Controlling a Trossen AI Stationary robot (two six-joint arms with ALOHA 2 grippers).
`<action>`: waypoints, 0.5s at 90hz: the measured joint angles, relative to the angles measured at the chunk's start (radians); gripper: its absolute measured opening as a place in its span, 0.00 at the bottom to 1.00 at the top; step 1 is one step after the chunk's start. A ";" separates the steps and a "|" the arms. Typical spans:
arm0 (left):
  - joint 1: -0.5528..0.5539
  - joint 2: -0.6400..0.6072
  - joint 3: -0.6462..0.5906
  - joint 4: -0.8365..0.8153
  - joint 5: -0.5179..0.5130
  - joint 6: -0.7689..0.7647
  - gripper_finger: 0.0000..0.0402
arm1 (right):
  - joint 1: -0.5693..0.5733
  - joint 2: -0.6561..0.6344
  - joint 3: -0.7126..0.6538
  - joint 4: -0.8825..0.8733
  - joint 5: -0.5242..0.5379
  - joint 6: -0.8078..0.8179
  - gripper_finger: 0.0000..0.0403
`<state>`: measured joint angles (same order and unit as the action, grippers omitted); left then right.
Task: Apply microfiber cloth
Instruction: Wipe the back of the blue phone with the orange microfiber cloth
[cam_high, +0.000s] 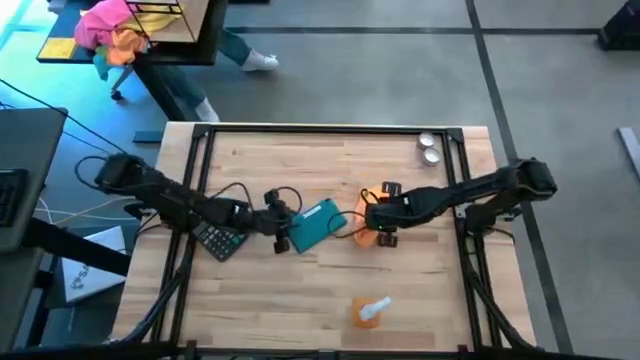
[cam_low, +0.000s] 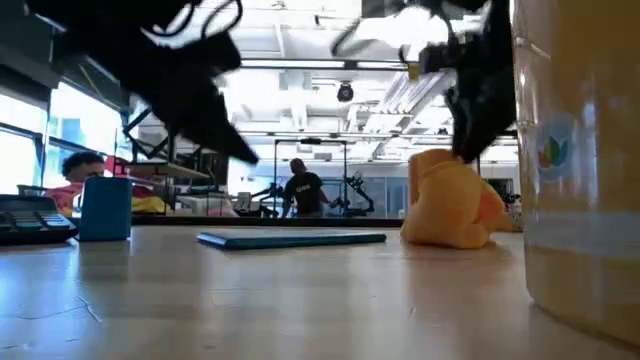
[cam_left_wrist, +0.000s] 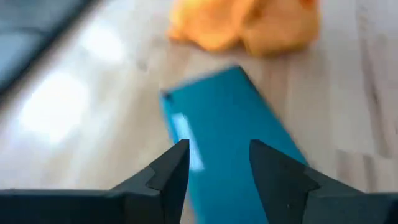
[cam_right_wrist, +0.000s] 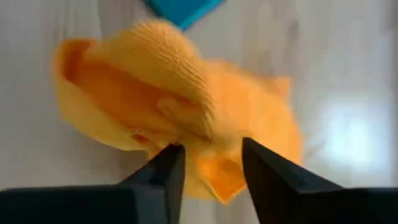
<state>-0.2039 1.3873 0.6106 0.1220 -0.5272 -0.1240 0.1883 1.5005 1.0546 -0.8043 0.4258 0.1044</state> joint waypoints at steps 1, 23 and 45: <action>0.002 -0.006 0.000 0.003 -0.014 0.009 0.37 | 0.004 0.001 0.006 0.011 0.009 -0.007 0.37; 0.138 0.026 0.003 0.014 -0.046 0.024 0.37 | 0.062 0.148 0.044 0.491 0.043 -0.336 0.47; 0.185 0.257 0.004 0.053 0.101 -0.011 0.37 | 0.052 0.412 0.044 0.712 -0.057 -0.475 0.47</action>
<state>-0.0189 1.6444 0.6144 0.1749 -0.4263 -0.1345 0.2404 1.9126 1.0985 -0.0926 0.3685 -0.3709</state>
